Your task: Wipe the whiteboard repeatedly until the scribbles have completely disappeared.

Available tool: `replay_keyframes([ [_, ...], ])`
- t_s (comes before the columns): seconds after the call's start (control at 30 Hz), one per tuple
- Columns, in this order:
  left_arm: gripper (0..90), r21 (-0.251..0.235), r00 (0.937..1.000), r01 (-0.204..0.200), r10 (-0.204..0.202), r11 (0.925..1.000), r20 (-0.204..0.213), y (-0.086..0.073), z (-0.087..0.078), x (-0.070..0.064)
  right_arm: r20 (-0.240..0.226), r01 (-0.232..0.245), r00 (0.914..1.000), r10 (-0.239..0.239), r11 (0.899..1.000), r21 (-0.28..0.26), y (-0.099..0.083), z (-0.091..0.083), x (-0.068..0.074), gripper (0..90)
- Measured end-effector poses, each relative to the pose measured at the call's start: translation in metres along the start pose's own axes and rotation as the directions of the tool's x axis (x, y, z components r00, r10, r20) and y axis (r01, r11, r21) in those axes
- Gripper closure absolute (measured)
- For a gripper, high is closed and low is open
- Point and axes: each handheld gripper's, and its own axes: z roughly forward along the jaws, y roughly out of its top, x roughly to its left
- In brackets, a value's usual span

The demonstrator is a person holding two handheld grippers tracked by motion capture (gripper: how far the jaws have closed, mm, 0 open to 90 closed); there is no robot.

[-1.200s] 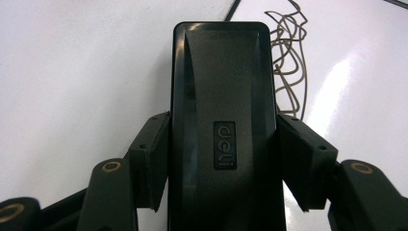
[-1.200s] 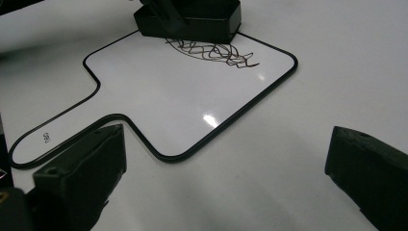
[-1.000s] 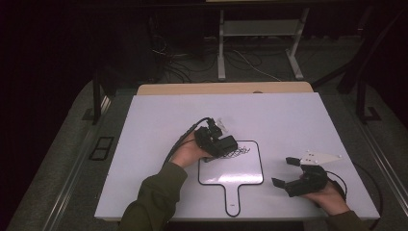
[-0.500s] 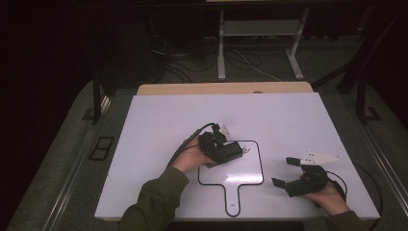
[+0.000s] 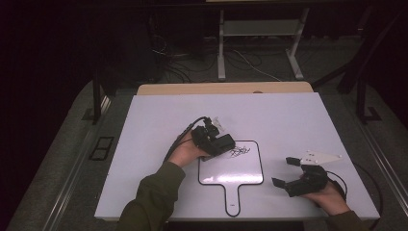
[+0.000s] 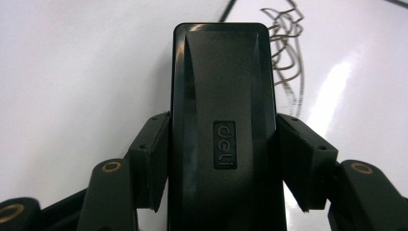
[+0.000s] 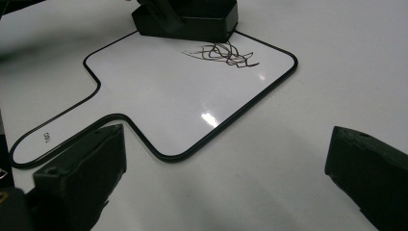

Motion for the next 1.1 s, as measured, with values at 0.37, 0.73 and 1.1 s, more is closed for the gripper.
replay_keyframes([
  [0.37, 39.2, 0.014, 0.9975, 0.037, -0.036, 0.9992, -0.061, -0.005, -0.004, 0.018, -0.001, -0.002, 1.0, 0.002, 1.0, -0.002, 0.0, -0.001, 0.0, 0.0],
  [0.73, 39.2, 0.037, 0.9988, -0.004, 0.006, 0.9993, -0.048, -0.004, -0.005, 0.002, -0.001, 0.001, 1.0, -0.001, 1.0, -0.001, 0.0, 0.0, 0.0, 0.0],
  [1.1, 39.1, 0.024, 0.9959, 0.037, -0.035, 0.999, -0.084, -0.004, -0.004, 0.017, -0.001, -0.001, 1.0, 0.001, 1.0, 0.0, 0.0, 0.0, 0.0, 0.0],
])
